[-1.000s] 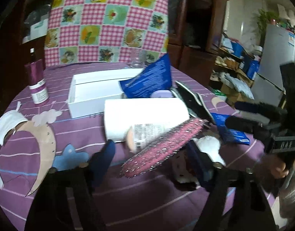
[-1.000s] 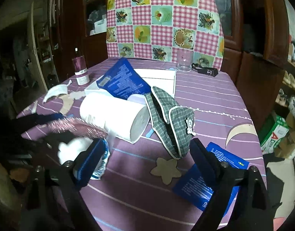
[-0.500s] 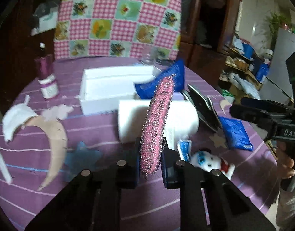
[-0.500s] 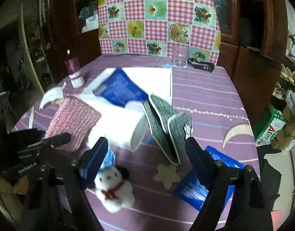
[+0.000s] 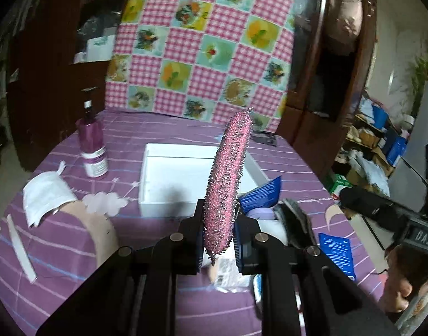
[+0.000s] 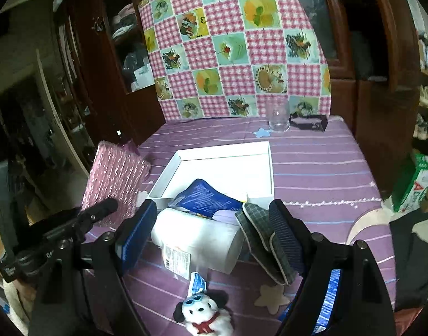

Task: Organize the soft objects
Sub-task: 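Hold pink glitter sponge in left tool while right tool grasps toothpaste tube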

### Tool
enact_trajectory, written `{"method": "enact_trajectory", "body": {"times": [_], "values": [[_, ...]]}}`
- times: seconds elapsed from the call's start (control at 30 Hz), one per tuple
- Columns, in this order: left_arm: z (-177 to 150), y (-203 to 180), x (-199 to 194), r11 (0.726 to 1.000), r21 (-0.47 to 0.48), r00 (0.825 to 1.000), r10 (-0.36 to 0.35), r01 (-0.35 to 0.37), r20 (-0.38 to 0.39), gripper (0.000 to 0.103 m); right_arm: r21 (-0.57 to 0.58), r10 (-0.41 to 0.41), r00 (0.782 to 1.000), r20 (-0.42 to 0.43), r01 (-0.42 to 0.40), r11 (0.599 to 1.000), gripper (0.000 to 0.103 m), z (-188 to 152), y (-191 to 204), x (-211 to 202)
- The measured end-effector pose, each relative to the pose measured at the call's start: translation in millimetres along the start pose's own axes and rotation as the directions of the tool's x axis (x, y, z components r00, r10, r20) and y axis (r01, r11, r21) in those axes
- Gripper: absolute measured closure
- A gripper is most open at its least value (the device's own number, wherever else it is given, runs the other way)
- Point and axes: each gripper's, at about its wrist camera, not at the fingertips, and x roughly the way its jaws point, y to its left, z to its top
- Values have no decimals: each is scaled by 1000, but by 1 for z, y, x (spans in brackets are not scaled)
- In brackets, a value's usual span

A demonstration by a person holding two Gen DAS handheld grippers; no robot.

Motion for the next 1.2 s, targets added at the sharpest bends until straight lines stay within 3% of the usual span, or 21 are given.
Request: {"method": "enact_trajectory", "body": {"times": [0.17, 0.3, 0.43, 0.53, 0.6, 0.73, 0.97, 1.13, 1.2], "values": [[-15, -9, 24, 998, 41, 999, -41, 42, -12, 87, 23, 45, 999, -7, -45, 999, 20, -20, -21, 15], [-37, -1, 47, 995, 38, 994, -94, 96, -56, 87, 39, -46, 999, -13, 47, 998, 20, -34, -30, 26], [-49, 3, 40, 996, 56, 997, -59, 62, -46, 87, 74, -71, 997, -40, 74, 994, 20, -39, -35, 33], [-55, 6, 38, 998, 63, 998, -22, 25, -58, 87, 84, -25, 996, -86, 33, 996, 21, -41, -34, 40], [-60, 8, 38, 997, 70, 997, 25, -20, -74, 87, 76, 15, 989, -147, -4, 997, 29, -45, -29, 48], [-67, 15, 36, 998, 57, 995, 27, -21, -101, 87, 41, 68, 972, -227, -61, 997, 41, -53, -18, 60], [-72, 26, 42, 1000, 18, 988, 26, -24, -150, 87, 40, 114, 913, -391, -107, 993, 59, -72, -11, 91], [-72, 25, 41, 1000, 21, 988, 20, -17, -150, 87, 46, 110, 899, -425, -100, 994, 64, -77, -13, 98], [-73, 25, 40, 1000, 19, 989, 16, -13, -150, 87, 58, 130, 892, -434, -116, 992, 73, -78, -14, 99]]}}
